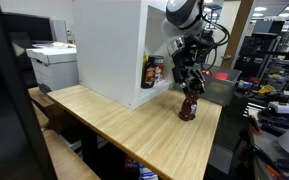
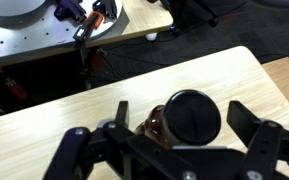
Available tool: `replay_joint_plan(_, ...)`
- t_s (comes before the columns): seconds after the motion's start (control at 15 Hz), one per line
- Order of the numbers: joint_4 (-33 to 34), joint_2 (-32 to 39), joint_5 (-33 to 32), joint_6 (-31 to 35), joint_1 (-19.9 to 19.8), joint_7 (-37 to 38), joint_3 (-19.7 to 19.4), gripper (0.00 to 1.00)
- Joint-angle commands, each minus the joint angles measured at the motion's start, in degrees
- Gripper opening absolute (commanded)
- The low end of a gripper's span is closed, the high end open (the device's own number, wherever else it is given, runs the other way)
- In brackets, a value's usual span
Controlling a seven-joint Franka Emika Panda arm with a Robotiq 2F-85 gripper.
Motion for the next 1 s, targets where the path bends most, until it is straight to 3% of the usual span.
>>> replay_joint_plan(0.0,-2.5,-3.4,-3.2,5.7,1.8,3.8,1.0,1.0)
replay_joint_plan(0.33,-5.1,-5.7,-5.7,11.5,3.2,5.8,2.1,1.0)
replay_joint_plan(0.93,-9.5,-12.0,-6.2,15.2,3.1,8.1,2.7,1.0)
